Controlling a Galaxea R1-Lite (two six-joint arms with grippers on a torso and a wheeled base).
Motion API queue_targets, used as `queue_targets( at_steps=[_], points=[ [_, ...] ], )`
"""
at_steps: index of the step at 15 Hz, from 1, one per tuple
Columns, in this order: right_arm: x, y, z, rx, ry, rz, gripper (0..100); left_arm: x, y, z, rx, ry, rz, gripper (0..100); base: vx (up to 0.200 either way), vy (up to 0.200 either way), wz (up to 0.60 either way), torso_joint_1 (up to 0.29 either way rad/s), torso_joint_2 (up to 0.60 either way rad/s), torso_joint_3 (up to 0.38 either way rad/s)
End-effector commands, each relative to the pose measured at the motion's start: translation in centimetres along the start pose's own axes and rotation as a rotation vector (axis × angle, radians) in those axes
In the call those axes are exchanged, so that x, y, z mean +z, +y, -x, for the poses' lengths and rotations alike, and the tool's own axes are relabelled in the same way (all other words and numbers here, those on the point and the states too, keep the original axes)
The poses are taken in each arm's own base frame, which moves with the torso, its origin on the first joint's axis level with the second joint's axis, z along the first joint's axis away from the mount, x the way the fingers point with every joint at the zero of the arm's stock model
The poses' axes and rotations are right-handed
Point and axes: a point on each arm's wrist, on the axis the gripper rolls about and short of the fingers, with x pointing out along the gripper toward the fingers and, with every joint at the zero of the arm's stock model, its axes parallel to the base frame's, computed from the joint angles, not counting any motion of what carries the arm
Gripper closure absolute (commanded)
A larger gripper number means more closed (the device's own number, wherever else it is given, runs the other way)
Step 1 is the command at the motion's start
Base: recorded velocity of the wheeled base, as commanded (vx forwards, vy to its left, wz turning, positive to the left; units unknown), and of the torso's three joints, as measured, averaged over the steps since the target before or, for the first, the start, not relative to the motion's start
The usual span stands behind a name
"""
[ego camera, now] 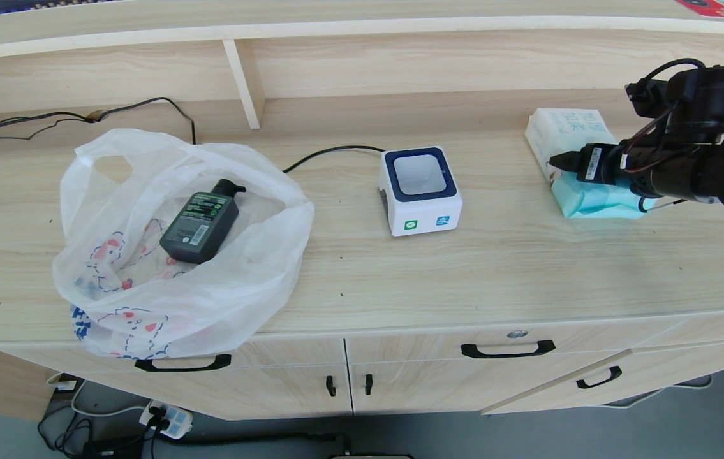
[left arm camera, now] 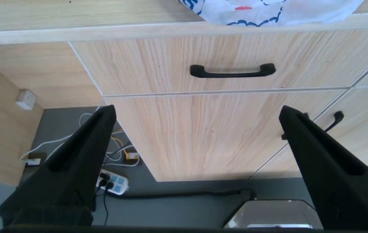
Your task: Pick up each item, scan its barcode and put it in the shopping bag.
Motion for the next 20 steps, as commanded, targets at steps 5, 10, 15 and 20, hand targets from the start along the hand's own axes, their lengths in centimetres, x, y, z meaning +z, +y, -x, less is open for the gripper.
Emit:
queue_targets(
  at_steps=[5, 10, 15, 20],
  points=[
    [0.0, 0.0, 0.1, -0.011, -0.005, -0.001, 0, 0.0, 0.0, 0.0, 0.0, 0.001, -0.003, 0, 0.0, 0.0, 0.0, 0.0, 0.0, 0.0],
    [0.3, 1.0, 0.1, 0.012, -0.044, -0.028, 0, 0.0, 0.0, 0.0, 0.0, 0.001, -0.003, 0, 0.0, 0.0, 0.0, 0.0, 0.0, 0.0],
    [0.1, 0.9, -0.1, 0.01, -0.057, -0.049, 0, 0.0, 0.0, 0.0, 0.0, 0.001, -0.003, 0, 0.0, 0.0, 0.0, 0.0, 0.0, 0.0],
    [0.0, 1.0, 0.1, 0.012, -0.054, -0.048, 0, 0.0, 0.0, 0.0, 0.0, 0.001, -0.004, 0, 0.0, 0.0, 0.0, 0.0, 0.0, 0.0]
  ],
)
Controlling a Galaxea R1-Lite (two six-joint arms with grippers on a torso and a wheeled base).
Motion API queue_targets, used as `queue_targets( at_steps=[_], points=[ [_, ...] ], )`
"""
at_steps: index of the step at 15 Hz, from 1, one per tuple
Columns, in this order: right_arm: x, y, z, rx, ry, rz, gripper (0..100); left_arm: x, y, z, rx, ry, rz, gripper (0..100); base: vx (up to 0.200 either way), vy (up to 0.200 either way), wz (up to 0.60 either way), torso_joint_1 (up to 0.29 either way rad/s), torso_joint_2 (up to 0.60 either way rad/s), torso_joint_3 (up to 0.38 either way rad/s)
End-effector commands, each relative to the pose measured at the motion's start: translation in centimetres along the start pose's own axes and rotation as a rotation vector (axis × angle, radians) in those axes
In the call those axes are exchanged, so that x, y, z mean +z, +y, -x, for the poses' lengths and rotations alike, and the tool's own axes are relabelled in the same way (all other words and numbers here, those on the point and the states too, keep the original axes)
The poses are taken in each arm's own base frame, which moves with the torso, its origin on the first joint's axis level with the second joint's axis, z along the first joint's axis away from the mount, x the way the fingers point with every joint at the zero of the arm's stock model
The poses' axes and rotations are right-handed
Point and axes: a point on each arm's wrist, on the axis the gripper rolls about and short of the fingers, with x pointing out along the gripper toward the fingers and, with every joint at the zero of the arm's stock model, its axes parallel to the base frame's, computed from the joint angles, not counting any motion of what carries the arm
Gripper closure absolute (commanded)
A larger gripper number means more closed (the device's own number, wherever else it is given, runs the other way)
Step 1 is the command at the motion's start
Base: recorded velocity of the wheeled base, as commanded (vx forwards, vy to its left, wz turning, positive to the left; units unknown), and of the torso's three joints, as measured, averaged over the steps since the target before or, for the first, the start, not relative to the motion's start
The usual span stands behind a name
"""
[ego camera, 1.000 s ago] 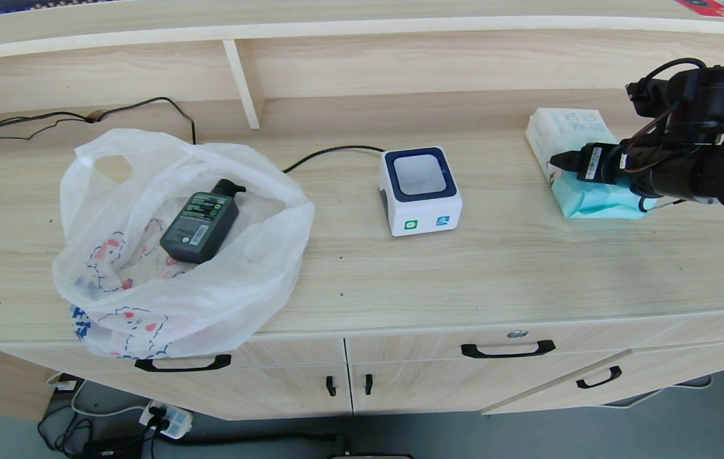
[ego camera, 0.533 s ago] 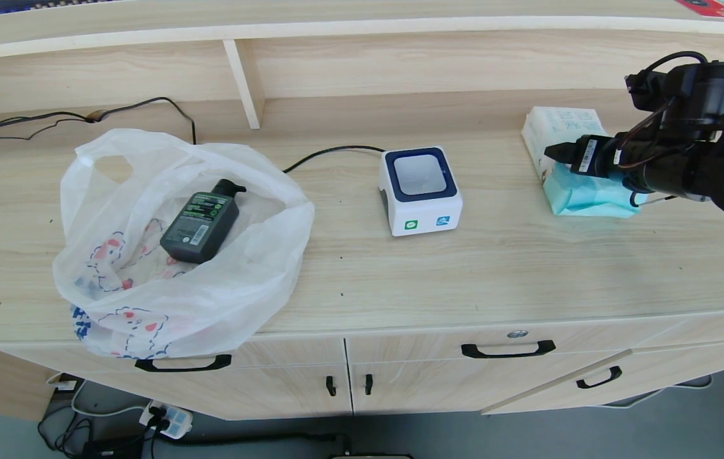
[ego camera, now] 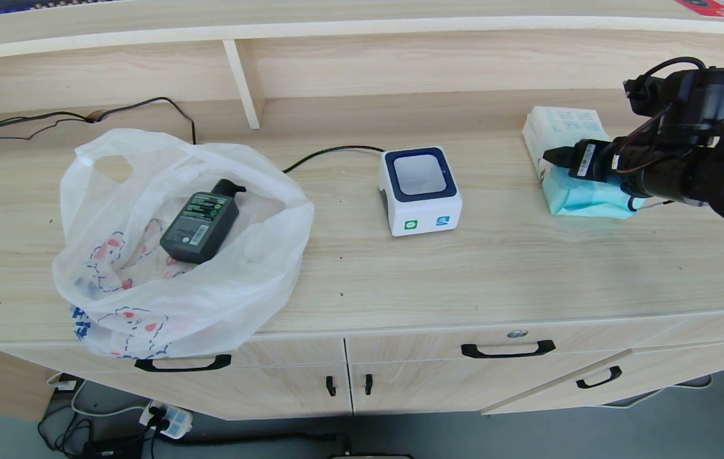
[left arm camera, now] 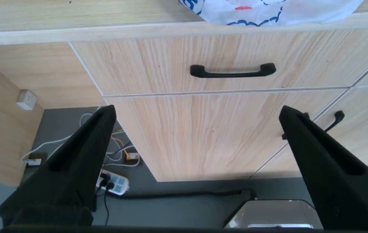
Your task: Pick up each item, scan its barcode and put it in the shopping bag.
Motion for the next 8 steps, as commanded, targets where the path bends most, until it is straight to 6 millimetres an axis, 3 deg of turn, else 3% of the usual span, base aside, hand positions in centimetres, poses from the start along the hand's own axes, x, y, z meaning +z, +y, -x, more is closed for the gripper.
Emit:
queue_targets(
  at_steps=[1, 8],
  points=[
    [0.04, -0.08, -0.11, 0.0, -0.011, -0.011, 0, 0.01, 0.0, -0.01, 0.0, 0.001, -0.001, 0, 0.0, 0.0, 0.0, 0.0, 0.0, 0.0],
    [-0.03, 0.01, 0.0, 0.005, -0.035, -0.03, 0, 0.01, 0.0, -0.01, 0.0, 0.001, -0.001, 0, 0.0, 0.0, 0.0, 0.0, 0.0, 0.0]
  ],
)
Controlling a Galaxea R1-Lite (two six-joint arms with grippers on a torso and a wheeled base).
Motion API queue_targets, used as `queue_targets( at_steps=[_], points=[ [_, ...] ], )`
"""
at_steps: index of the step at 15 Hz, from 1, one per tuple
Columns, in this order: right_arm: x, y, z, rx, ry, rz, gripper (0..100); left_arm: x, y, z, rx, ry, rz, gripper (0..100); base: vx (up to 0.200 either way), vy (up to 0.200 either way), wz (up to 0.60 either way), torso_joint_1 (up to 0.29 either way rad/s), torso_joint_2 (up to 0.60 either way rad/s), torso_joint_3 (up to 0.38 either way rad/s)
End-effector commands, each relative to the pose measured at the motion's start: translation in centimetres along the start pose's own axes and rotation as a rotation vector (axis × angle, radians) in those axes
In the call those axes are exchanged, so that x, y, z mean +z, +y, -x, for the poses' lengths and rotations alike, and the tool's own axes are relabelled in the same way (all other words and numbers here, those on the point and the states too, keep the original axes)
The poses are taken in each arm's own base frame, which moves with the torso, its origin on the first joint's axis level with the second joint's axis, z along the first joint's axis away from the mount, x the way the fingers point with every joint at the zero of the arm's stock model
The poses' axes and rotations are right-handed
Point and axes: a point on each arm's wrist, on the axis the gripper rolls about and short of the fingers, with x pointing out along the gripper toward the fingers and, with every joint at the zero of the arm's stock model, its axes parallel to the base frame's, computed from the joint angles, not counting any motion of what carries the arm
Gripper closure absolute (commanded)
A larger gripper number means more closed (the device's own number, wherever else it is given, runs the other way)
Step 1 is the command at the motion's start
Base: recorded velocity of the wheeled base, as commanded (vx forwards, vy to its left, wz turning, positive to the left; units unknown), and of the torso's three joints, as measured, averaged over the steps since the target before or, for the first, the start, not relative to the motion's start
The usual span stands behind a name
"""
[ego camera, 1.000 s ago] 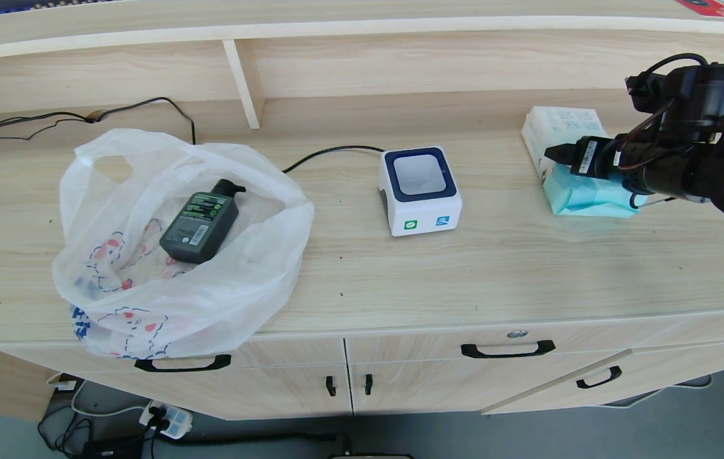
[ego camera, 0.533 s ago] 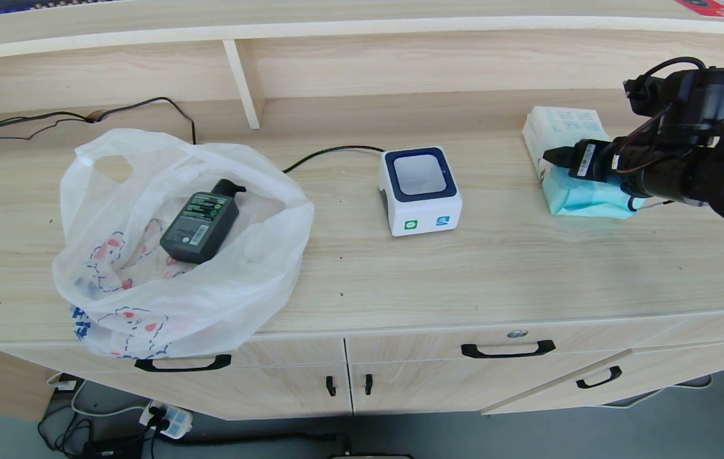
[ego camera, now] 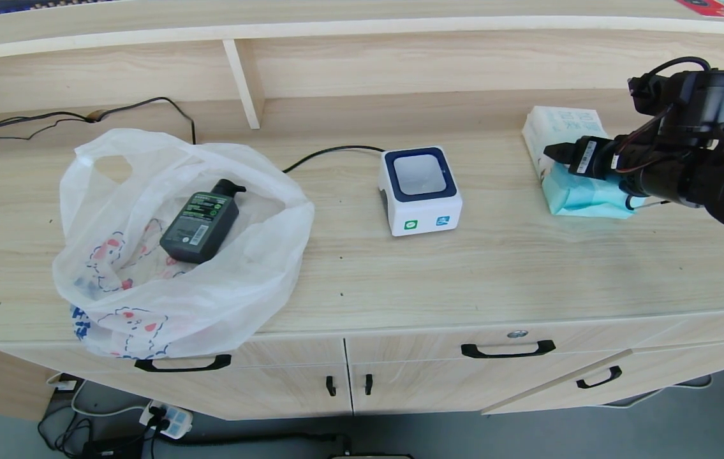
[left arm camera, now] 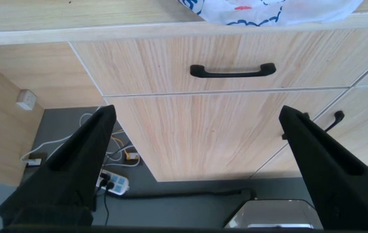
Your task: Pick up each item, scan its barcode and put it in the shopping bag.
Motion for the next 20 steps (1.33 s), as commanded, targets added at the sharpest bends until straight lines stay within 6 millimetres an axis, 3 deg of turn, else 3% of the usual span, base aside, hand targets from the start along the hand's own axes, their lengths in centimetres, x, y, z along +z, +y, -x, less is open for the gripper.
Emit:
queue_targets(
  at_steps=[1, 3, 4, 12, 16, 17, 20],
  points=[
    [0.1, 0.1, 0.2, 0.002, -0.001, 0.002, 0, 0.0, 0.0, 0.0, 0.0, 0.001, 0.001, 0, 0.0, 0.0, 0.0, 0.0, 0.0, 0.0],
    [0.3, 0.3, 0.2, 0.054, -0.011, -0.014, 0, 0.0, 0.0, 0.0, 0.0, 0.001, 0.001, 0, 0.0, 0.0, 0.0, 0.0, 0.0, 0.0],
    [0.2, 0.2, 0.2, 0.072, -0.005, -0.014, 100, 0.0, 0.0, 0.0, 0.0, 0.001, 0.001, 0, 0.0, 0.0, 0.0, 0.0, 0.0, 0.0],
    [0.9, 0.3, 0.6, 0.096, -0.028, -0.009, 100, 0.0, 0.0, 0.0, 0.0, 0.001, 0.003, 0, 0.0, 0.0, 0.0, 0.0, 0.0, 0.0],
    [4.4, 0.2, 2.1, 0.104, -0.14, -0.042, 100, 0.0, 0.0, 0.0, 0.0, 0.001, 0.004, 0, 0.0, 0.0, 0.0, 0.0, 0.0, 0.0],
    [5.7, 0.1, 4.0, 0.111, -0.18, -0.06, 100, 0.0, 0.0, 0.0, 0.0, 0.001, 0.004, 0, 0.0, 0.0, 0.0, 0.0, 0.0, 0.0],
    [6.8, 0.3, 8.3, 0.145, -0.215, -0.114, 100, 0.0, 0.0, 0.0, 0.0, 0.001, 0.004, 0, 0.0, 0.0, 0.0, 0.0, 0.0, 0.0]
  ],
)
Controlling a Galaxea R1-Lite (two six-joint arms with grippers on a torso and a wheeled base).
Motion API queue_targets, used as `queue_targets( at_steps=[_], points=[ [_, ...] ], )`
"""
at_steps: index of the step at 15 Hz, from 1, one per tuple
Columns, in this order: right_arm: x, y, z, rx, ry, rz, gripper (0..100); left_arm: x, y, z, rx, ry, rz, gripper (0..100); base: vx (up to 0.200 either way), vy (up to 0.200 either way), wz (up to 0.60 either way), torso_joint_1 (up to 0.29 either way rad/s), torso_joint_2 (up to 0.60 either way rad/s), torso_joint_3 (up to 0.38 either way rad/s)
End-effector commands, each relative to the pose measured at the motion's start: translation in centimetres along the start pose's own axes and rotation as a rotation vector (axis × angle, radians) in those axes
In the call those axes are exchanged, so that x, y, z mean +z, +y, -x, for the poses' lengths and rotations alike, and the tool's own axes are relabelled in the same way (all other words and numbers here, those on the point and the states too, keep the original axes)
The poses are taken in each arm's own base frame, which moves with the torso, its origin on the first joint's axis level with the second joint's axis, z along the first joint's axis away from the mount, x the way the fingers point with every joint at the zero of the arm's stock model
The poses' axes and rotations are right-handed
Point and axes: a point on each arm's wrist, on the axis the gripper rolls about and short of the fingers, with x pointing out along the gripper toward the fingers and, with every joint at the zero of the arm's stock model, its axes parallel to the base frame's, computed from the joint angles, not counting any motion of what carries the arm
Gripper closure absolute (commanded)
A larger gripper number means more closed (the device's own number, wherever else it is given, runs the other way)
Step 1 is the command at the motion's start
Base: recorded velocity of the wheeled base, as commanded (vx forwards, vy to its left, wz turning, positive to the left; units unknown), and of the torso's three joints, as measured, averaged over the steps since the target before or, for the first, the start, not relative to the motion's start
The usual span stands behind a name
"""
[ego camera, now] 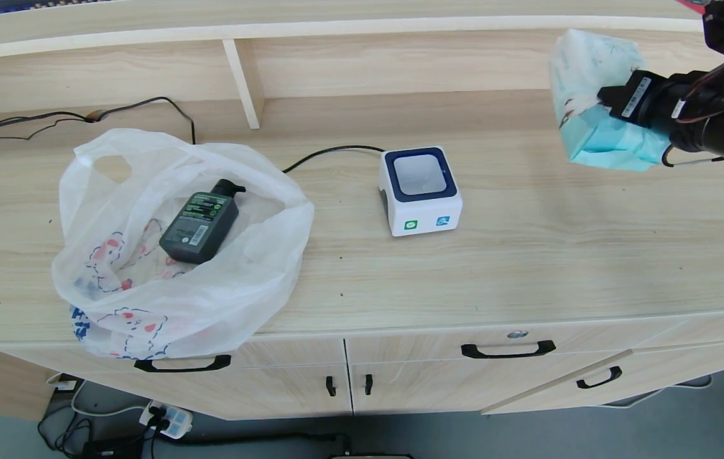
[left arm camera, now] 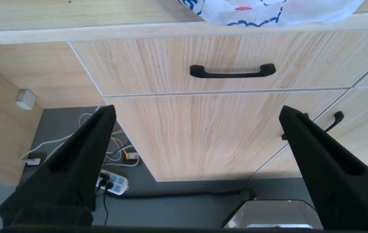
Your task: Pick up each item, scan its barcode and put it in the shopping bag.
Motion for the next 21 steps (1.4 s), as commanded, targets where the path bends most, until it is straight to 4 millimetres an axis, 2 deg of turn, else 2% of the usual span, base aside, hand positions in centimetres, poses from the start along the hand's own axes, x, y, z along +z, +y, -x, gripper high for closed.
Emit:
queue_targets(
  at_steps=[1, 2, 3, 4, 5, 7, 8, 10, 11, 12, 17, 21],
  points=[
    [1.9, 1.5, 5.3, 0.063, -0.047, -0.053, 100, 0.0, 0.0, 0.0, 0.0, 0.001, 0.0, 0, 0.0, 0.0, 0.0, 0.0, 0.0, 0.0],
    [1.4, 2.9, 8.2, 0.14, -0.04, -0.138, 100, 0.0, 0.0, 0.0, 0.0, 0.002, -0.002, 0, 0.0, 0.0, 0.0, 0.0, 0.0, 0.0],
    [1.0, 3.5, 9.1, 0.171, -0.037, -0.186, 100, 0.0, 0.0, 0.0, 0.0, 0.002, -0.002, 0, 0.0, 0.0, 0.0, 0.0, 0.0, 0.0],
    [0.7, 4.8, 11.4, 0.28, -0.075, -0.337, 100, 0.0, 0.0, 0.0, 0.0, 0.002, -0.002, 0, 0.0, 0.0, 0.0, 0.0, 0.0, 0.0],
    [0.5, 5.2, 11.9, 0.326, -0.106, -0.392, 100, 0.0, 0.0, 0.0, 0.0, 0.002, -0.002, 0, 0.0, 0.0, 0.0, 0.0, 0.0, 0.0],
    [-2.1, 5.3, 12.4, 0.415, -0.164, -0.448, 100, 0.0, 0.0, 0.0, 0.0, 0.002, -0.002, 0, 0.0, 0.0, 0.0, 0.0, 0.0, 0.0],
    [-3.8, 5.3, 12.8, 0.453, -0.133, -0.474, 100, 0.0, 0.0, 0.0, 0.0, 0.002, 0.0, 0, 0.0, 0.0, 0.0, 0.0, 0.0, 0.0],
    [-5.8, 5.6, 14.8, 0.553, -0.061, -0.574, 100, 0.0, 0.0, 0.0, 0.0, 0.002, -0.002, 0, 0.0, 0.0, 0.0, 0.0, 0.0, 0.0],
    [-5.9, 5.8, 15.8, 0.601, -0.041, -0.617, 100, 0.0, 0.0, 0.0, 0.0, 0.002, -0.002, 0, 0.0, 0.0, 0.0, 0.0, 0.0, 0.0],
    [-5.7, 6.2, 17.7, 0.678, -0.006, -0.707, 100, 0.0, 0.0, 0.0, 0.0, 0.002, -0.003, 0, 0.0, 0.0, 0.0, 0.0, 0.0, 0.0],
    [-6.5, 5.6, 21.8, 0.845, 0.128, -1.099, 100, 0.0, 0.0, 0.0, 0.0, 0.002, -0.005, 0, 0.0, 0.0, 0.0, 0.0, 0.0, 0.0],
    [-9.0, 4.8, 24.1, 0.915, 0.217, -1.164, 100, 0.0, 0.0, 0.0, 0.0, 0.001, -0.008, 0, 0.0, 0.0, 0.0, 0.0, 0.0, 0.0]
  ],
)
